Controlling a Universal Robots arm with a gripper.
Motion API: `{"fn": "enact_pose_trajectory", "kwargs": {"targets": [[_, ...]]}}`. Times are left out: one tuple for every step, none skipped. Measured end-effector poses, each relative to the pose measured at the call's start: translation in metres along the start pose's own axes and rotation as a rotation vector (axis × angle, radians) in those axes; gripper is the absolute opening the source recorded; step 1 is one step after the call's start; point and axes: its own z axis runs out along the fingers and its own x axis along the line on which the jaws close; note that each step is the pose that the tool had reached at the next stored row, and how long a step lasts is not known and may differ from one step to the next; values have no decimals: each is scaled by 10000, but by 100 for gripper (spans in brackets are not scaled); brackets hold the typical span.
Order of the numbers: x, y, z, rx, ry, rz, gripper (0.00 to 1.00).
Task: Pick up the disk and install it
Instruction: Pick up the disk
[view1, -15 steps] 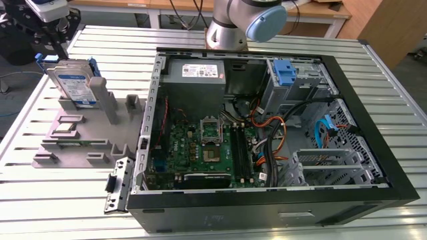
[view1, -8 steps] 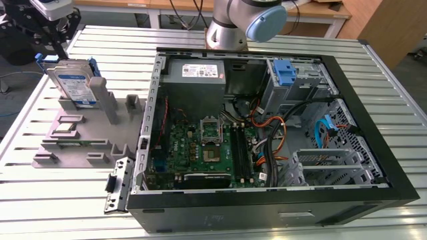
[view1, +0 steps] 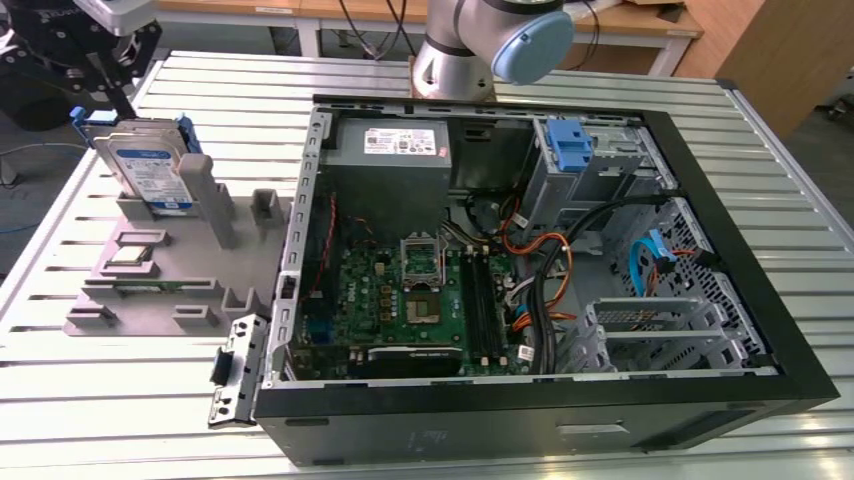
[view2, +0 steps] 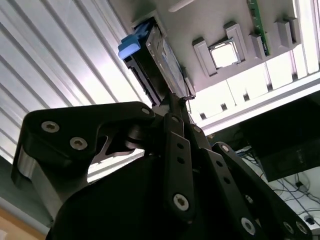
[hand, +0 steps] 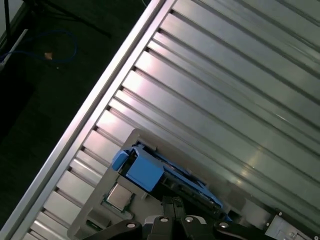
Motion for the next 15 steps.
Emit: {"fn": "enact_pose_trajectory", "kwargs": {"targets": [[0, 0, 0, -2, 8, -170, 10], [0, 0, 0, -4, 14, -332, 10], [0, 0, 0, -6, 21, -494, 10], [0, 0, 0, -7, 27, -656, 10], [0, 0, 0, -9, 34, -817, 10], [0, 0, 1, -11, 41, -975, 10], [0, 0, 1, -13, 47, -1129, 10], [0, 0, 1, -15, 54, -1297, 10], [0, 0, 1, -17, 61, -1459, 10], [0, 0, 1, -19, 68, -1622, 10], [0, 0, 1, -20, 74, -1785, 10], [0, 0, 1, -22, 81, -1948, 10], [0, 0, 1, -24, 88, -2110, 10], [0, 0, 2, -26, 95, -2288, 10], [0, 0, 2, -28, 102, -2452, 10]]}}
